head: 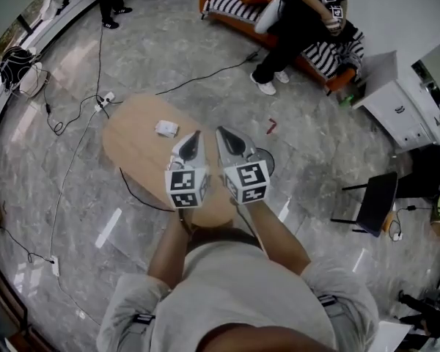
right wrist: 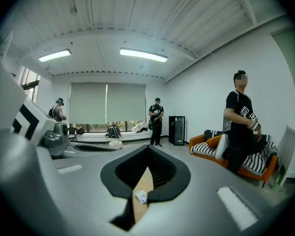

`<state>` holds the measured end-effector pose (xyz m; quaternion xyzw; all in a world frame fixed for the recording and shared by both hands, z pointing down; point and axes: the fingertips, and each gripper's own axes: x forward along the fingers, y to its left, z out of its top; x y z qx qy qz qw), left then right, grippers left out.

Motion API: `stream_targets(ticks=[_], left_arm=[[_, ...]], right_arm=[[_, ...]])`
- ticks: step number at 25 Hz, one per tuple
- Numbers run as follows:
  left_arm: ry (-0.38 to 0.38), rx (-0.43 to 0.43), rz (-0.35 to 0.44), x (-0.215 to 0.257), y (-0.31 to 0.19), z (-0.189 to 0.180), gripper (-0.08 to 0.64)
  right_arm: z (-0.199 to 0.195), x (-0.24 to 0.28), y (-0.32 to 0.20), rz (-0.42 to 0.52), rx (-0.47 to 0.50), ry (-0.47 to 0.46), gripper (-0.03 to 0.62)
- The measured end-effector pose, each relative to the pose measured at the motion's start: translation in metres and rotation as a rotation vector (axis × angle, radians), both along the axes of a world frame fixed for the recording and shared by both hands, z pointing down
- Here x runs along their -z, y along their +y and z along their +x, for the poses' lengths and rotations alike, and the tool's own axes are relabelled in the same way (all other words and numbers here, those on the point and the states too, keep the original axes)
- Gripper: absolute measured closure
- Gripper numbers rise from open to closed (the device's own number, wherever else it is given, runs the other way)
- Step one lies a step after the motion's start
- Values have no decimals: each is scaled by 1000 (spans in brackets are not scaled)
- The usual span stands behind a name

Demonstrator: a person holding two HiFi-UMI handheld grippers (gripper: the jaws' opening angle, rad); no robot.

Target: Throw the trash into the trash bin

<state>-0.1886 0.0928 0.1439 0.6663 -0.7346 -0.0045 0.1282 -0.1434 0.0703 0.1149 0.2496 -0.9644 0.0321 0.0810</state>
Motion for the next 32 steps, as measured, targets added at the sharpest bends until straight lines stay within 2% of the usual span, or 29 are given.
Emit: stream_targets(ticks=[5, 12, 19, 26, 32], left_arm=[[-5, 99, -38, -7, 12, -9, 541], [13, 211, -49, -13, 16, -8, 541], [13, 236, -81, -28, 26, -17, 541], [38, 229, -128, -57, 24, -54, 542], [74, 201, -162, -92, 16, -99, 541]], right_arm=[[-13, -13, 2, -36, 86, -11, 584], [-5, -19, -4, -62, 175, -28, 584], [-18, -28, -4, -89, 200, -45, 584], [-48, -64, -8, -135, 188, 9, 584], [-92, -101, -15, -169, 164, 70, 584]])
